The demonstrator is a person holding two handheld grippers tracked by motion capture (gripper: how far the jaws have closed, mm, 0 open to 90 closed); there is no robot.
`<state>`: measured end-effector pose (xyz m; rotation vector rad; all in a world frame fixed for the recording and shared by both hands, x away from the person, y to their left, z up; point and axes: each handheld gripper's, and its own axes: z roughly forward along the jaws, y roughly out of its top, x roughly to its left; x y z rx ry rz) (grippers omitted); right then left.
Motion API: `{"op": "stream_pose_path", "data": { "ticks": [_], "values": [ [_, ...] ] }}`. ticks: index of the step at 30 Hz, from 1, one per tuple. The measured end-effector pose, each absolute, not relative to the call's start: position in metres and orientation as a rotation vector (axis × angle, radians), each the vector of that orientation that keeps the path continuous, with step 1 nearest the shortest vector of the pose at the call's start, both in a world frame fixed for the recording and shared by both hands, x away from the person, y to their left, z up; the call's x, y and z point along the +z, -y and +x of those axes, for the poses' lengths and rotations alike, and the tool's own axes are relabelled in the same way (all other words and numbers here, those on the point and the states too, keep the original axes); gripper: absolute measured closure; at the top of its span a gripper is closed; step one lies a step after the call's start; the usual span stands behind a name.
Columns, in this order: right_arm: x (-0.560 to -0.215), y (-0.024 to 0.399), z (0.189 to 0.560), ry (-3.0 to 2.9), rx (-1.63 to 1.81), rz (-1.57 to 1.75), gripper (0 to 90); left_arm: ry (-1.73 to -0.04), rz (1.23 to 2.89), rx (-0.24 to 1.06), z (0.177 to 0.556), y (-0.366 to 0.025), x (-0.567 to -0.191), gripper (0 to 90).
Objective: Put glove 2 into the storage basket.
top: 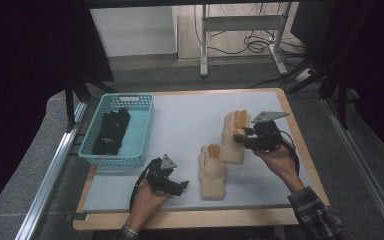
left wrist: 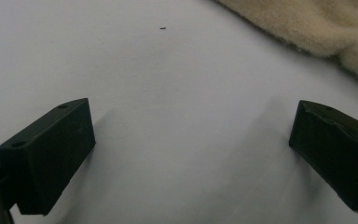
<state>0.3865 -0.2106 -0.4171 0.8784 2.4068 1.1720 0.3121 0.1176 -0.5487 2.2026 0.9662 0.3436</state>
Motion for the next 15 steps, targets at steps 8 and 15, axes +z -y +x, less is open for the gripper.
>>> {"op": "stream_pose_path", "data": {
  "ticks": [8, 15],
  "values": [
    [-0.437, 0.186, 0.352, -2.545, 1.223, 0.77, 56.2, -0.967, 2.202, 0.341, 0.312, -0.118, -0.549, 0.4],
    [-0.457, 0.167, 0.34, -2.624, 1.223, 0.726, 56.2, -0.962, 2.205, 0.344, 0.312, -0.118, -0.549, 0.4]
  ]
}}
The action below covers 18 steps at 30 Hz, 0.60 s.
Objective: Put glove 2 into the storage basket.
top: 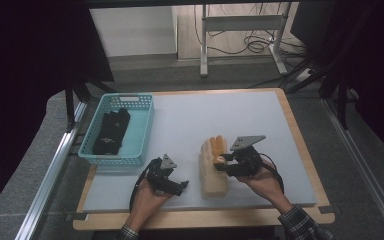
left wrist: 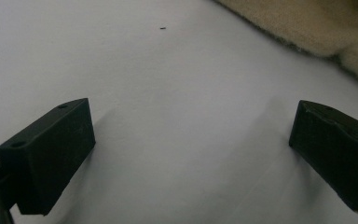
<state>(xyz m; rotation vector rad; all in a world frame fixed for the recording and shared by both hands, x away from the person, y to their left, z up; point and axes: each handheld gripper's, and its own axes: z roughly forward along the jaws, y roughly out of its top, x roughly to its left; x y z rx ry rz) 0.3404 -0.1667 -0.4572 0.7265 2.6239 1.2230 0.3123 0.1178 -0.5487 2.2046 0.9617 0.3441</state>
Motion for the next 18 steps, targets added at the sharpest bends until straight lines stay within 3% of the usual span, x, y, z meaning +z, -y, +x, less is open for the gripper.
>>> {"op": "stream_pose_path", "data": {
  "ticks": [9, 18],
  "values": [
    [-0.486, 0.156, 0.344, -2.649, 1.16, 0.761, 55.2, -0.965, 2.2, 0.345, 0.312, -0.118, -0.549, 0.4],
    [-0.49, 0.16, 0.346, -2.63, 1.155, 0.789, 41.7, -0.962, 2.203, 0.344, 0.312, -0.118, -0.549, 0.4]
  ]
}}
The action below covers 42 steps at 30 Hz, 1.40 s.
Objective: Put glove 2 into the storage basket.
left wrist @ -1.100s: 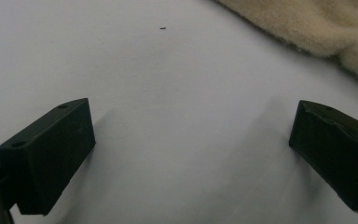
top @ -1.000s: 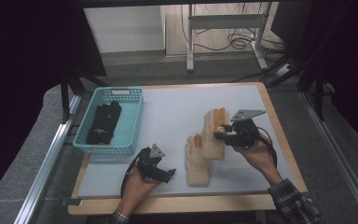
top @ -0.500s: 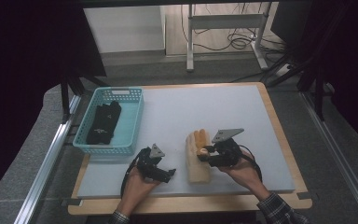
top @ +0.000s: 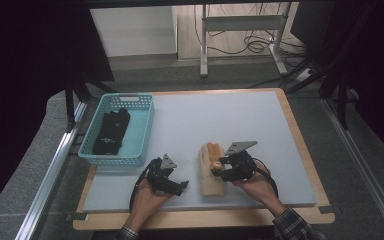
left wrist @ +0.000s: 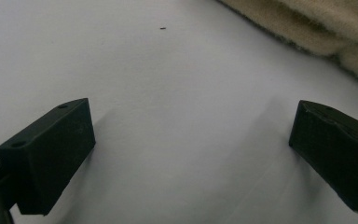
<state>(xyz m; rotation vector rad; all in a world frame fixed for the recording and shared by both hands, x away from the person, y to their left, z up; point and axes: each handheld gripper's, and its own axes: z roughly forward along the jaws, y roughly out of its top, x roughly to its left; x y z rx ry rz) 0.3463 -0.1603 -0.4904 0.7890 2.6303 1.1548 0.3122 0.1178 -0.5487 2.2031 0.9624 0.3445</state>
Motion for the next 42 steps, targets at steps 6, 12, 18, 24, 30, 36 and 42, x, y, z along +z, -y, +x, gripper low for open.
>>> {"op": "stream_pose_path", "data": {
  "ticks": [6, 12, 18, 24, 30, 36, 42],
  "values": [
    [-0.479, 0.18, 0.346, -2.574, 1.177, 0.827, 39.9, -0.959, 2.197, 0.358, 0.309, -0.118, -0.548, 3.7],
    [-0.488, 0.203, 0.348, -2.553, 1.177, 0.917, 39.7, -0.982, 2.193, 0.351, 0.301, -0.127, -0.548, 4.5],
    [-0.498, 0.211, 0.342, -2.579, 1.166, 0.923, 40.4, -1.066, 2.182, 0.403, 0.293, -0.15, -0.547, 3.2],
    [-0.503, 0.208, 0.332, -2.605, 1.193, 0.852, 65.0, -1.123, 2.125, 0.398, 0.288, -0.169, -0.552, 1.9],
    [-0.516, 0.194, 0.325, -2.66, 1.138, 0.78, 74.1, -1.116, 2.131, 0.398, 0.288, -0.17, -0.552, 2.2],
    [-0.521, 0.186, 0.322, -2.674, 1.148, 0.773, 79.3, -1.119, 2.123, 0.401, 0.287, -0.169, -0.552, 2.2],
    [-0.524, 0.172, 0.322, -2.697, 1.153, 0.749, 79.4, -1.116, 2.127, 0.402, 0.287, -0.17, -0.552, 2.2]
  ]
}}
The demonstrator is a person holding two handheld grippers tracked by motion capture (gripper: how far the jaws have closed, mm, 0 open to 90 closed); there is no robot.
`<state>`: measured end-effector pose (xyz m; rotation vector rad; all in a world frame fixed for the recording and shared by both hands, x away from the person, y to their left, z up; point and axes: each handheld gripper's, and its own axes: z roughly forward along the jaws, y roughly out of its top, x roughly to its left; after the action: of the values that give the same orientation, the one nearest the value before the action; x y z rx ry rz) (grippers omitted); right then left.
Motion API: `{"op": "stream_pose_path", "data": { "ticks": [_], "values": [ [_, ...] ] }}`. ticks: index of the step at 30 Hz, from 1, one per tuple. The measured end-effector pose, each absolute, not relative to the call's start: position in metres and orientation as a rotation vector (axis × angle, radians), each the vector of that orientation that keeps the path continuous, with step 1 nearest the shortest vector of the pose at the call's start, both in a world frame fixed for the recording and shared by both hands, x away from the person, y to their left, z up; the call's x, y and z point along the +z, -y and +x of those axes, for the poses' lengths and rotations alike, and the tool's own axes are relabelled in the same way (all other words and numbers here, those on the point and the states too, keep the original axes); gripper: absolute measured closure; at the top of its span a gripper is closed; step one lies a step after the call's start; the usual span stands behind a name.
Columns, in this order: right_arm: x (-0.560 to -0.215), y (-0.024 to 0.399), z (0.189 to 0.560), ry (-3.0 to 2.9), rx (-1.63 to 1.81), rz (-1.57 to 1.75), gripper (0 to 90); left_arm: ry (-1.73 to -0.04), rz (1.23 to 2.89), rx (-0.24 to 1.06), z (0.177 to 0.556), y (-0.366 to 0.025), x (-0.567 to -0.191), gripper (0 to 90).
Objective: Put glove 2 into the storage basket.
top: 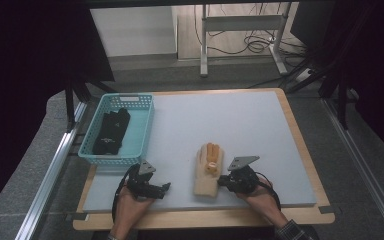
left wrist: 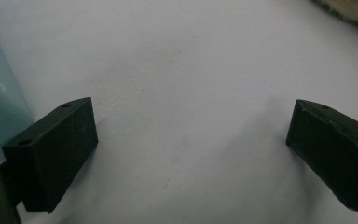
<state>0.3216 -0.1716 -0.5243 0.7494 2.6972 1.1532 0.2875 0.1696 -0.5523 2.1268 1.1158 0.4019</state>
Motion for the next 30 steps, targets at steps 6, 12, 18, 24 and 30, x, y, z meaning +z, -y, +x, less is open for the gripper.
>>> {"op": "stream_pose_path", "data": {
  "ticks": [6, 12, 18, 24, 30],
  "values": [
    [-0.529, 0.155, 0.323, -2.685, 1.15, 0.733, 74.2, -1.116, 2.128, 0.402, 0.287, -0.17, -0.552, 2.3],
    [-0.531, 0.141, 0.328, -2.685, 1.16, 0.731, 74.2, -1.117, 2.127, 0.402, 0.287, -0.17, -0.552, 2.3],
    [-0.532, 0.126, 0.333, -2.678, 1.161, 0.724, 74.2, -1.117, 2.128, 0.402, 0.287, -0.17, -0.552, 2.3],
    [-0.533, 0.111, 0.338, -2.662, 1.145, 0.704, 74.2, -1.117, 2.128, 0.402, 0.287, -0.17, -0.552, 2.3],
    [-0.534, 0.102, 0.343, -2.656, 1.147, 0.703, 74.2, -1.117, 2.127, 0.402, 0.287, -0.17, -0.552, 2.3]
  ]
}}
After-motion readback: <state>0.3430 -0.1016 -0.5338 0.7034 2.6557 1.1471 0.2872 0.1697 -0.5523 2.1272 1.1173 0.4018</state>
